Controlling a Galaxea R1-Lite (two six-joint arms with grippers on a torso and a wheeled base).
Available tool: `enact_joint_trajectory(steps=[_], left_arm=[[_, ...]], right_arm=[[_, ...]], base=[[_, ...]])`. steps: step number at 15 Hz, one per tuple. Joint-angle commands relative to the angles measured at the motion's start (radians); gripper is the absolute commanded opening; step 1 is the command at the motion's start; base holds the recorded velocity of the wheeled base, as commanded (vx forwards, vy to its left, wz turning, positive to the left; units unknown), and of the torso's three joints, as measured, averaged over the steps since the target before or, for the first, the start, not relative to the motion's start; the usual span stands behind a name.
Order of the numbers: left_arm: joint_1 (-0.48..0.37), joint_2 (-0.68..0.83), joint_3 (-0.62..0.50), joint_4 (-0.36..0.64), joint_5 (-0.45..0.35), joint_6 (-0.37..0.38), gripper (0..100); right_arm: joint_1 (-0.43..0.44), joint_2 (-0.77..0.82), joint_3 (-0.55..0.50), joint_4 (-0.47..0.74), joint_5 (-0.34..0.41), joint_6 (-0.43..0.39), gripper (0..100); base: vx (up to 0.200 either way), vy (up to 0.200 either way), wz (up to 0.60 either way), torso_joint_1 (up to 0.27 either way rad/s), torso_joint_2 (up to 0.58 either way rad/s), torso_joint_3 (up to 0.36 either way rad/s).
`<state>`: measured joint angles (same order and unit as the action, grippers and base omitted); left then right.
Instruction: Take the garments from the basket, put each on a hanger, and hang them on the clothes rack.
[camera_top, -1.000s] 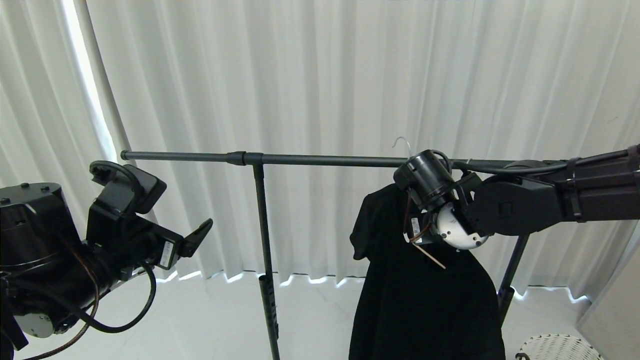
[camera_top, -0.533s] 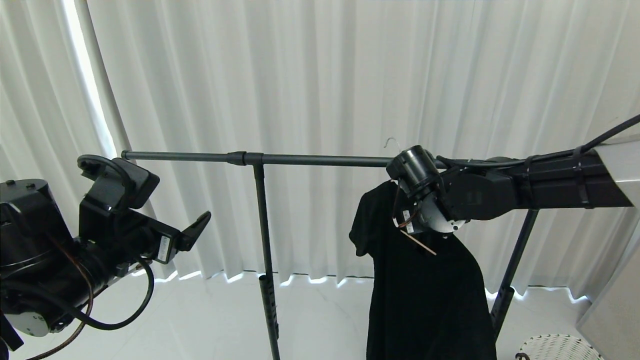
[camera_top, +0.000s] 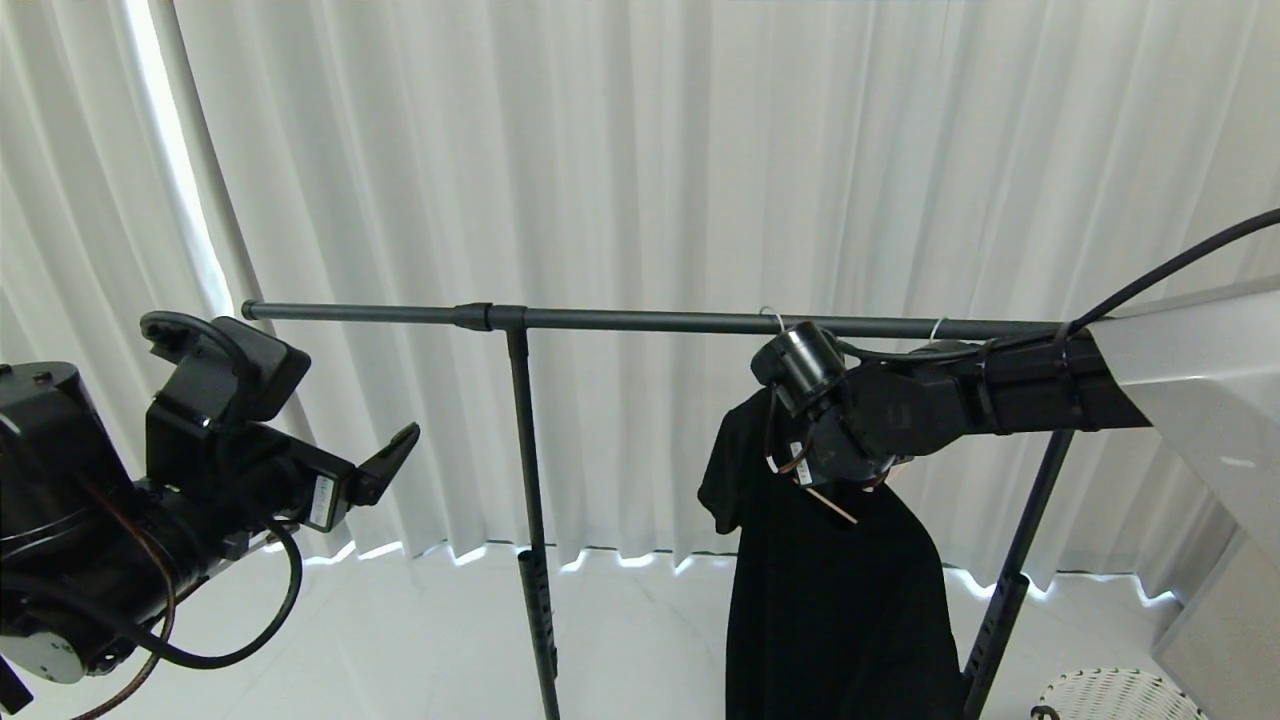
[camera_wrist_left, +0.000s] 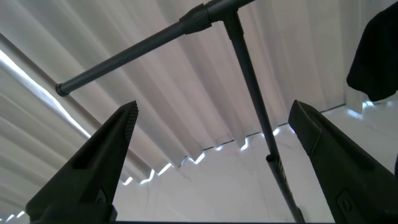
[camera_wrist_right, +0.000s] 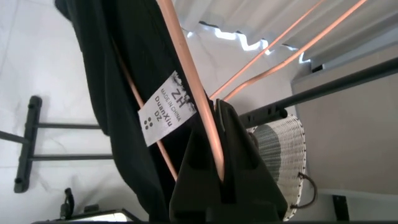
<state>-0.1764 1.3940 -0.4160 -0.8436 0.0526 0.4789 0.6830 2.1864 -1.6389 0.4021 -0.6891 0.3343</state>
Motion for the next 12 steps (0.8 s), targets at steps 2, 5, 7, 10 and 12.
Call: enact_joint_trajectory(steps=[2, 5, 7, 10, 12], left_arm=[[-0.003, -0.001, 0.0, 0.0, 0.0, 0.0, 100], [-0.006, -0.006, 0.0, 0.0, 0.0, 0.0, 100], [-0.005, -0.01, 0.0, 0.0, 0.0, 0.0, 100], [-0.002, -0.027, 0.006, 0.0, 0.0, 0.0, 100], [0.002, -0.041, 0.011, 0.0, 0.001, 0.0, 100]], right_arm=[[-0.003, 0.004, -0.022, 0.0, 0.002, 0.0, 0], [-0.002, 0.0, -0.044, 0.003, 0.002, 0.002, 0], [0.001, -0.008, -0.048, 0.012, 0.002, 0.006, 100], [0.015, -0.057, -0.047, 0.014, 0.002, 0.009, 100], [0.024, -0.12, -0.045, 0.03, 0.002, 0.009, 100]], base=[[0.0, 0.0, 0.0, 0.0, 0.0, 0.0], [0.0, 0.0, 0.0, 0.0, 0.0, 0.0], [0.0, 0.0, 0.0, 0.0, 0.0, 0.0], [0.0, 0.0, 0.0, 0.0, 0.0, 0.0], [0.0, 0.0, 0.0, 0.0, 0.0, 0.0]])
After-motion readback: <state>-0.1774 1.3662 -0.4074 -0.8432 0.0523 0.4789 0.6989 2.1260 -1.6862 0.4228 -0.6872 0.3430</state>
